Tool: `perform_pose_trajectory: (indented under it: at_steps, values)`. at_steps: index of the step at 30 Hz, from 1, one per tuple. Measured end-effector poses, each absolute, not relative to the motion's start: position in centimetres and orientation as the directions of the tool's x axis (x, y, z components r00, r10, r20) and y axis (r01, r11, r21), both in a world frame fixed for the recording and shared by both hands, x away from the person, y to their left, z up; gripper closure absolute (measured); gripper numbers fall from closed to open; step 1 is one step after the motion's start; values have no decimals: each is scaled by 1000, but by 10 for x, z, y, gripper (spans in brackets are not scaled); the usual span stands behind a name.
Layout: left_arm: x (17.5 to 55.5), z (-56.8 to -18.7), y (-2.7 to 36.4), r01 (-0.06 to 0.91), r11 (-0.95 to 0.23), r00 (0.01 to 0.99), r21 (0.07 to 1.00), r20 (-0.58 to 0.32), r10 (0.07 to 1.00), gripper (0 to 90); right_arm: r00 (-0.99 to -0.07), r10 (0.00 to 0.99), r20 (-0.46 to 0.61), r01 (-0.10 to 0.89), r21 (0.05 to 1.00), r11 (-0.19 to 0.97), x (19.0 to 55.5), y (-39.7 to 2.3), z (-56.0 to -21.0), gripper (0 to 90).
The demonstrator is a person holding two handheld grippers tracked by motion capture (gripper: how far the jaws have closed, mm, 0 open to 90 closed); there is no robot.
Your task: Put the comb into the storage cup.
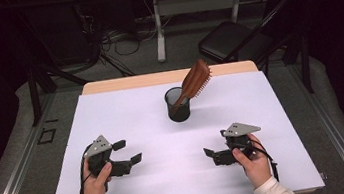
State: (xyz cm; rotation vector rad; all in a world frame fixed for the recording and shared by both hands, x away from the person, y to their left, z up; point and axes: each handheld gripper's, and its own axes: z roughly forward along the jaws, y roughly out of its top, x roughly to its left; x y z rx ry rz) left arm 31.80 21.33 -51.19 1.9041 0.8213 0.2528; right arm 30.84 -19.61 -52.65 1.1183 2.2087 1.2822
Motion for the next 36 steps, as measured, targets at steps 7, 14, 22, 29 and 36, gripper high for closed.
perform_pose_trajectory:
  at_steps: [7,14,22,29,36]
  values:
    - [318,-514,214,429,-259,746,865,-177,642,159,-617,783,80,458,845,275,308,-198,-532,96]
    - [318,-516,215,433,-253,742,865,-183,645,159,-618,782,85,460,845,272,308,-199,-536,96]
    - [319,-518,216,431,-259,743,864,-178,645,159,-620,779,88,462,844,272,308,-199,-540,96]
    - [319,-518,217,434,-258,742,863,-180,646,159,-621,779,89,464,843,274,309,-199,-542,96]
    - [319,-518,217,433,-257,742,864,-180,646,159,-620,779,89,463,843,272,308,-200,-543,96]
